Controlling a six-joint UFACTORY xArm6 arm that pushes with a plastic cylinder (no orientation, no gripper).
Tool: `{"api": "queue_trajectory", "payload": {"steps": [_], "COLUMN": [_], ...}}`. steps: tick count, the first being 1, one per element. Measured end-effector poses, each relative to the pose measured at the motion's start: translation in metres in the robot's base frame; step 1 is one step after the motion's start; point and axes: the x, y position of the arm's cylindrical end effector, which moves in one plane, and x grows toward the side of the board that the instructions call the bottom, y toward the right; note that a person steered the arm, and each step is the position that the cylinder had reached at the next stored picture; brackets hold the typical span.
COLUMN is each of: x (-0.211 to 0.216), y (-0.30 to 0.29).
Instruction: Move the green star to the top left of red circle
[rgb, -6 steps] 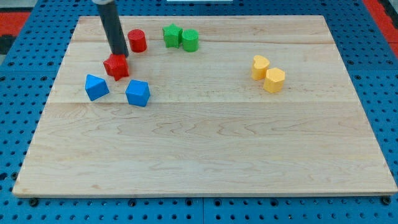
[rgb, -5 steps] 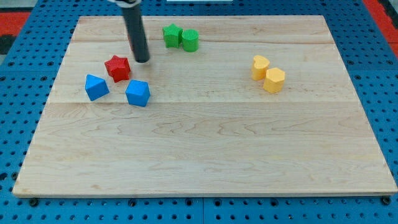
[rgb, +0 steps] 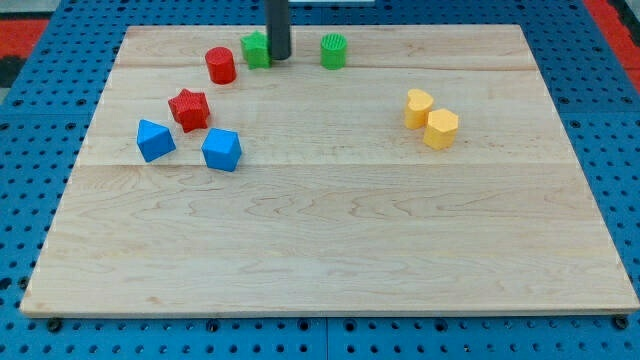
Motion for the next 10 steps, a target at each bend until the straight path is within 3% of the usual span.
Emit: {"api": "queue_trajectory", "payload": {"steps": [2, 4, 6, 9, 10], "x": [-0.016, -0.020, -0.020, -0.020, -0.022], "y": [-0.001, -0.082, -0.080, -0.054, 0.009]}}
